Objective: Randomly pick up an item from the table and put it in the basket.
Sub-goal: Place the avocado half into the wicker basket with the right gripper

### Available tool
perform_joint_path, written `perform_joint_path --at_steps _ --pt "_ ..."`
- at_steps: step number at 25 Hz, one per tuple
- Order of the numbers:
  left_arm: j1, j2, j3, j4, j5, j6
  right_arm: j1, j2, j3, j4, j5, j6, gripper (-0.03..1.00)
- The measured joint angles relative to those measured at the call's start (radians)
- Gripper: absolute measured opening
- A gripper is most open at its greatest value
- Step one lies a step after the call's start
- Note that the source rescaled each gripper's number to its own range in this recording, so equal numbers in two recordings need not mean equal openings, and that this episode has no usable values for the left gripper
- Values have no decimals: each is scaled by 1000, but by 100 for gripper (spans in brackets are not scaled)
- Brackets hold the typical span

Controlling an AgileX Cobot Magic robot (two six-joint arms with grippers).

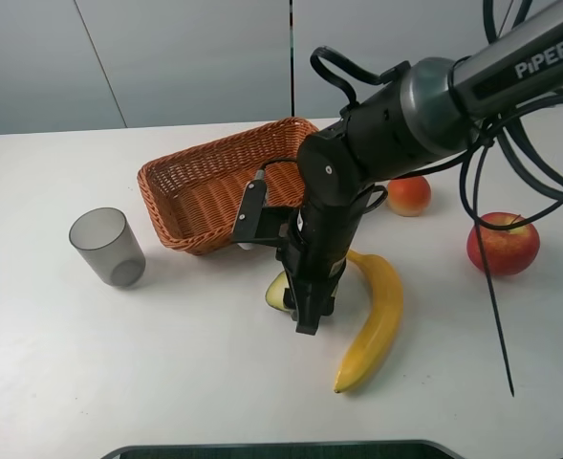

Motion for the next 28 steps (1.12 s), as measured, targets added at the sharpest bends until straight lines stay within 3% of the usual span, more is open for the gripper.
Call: perform_joint_path --at_steps 14,28 --pt "0 0 0 0 0 0 0 -14 2 2 13 0 2" --pt "0 0 0 0 0 0 0 -313 -17 -10 313 0 2"
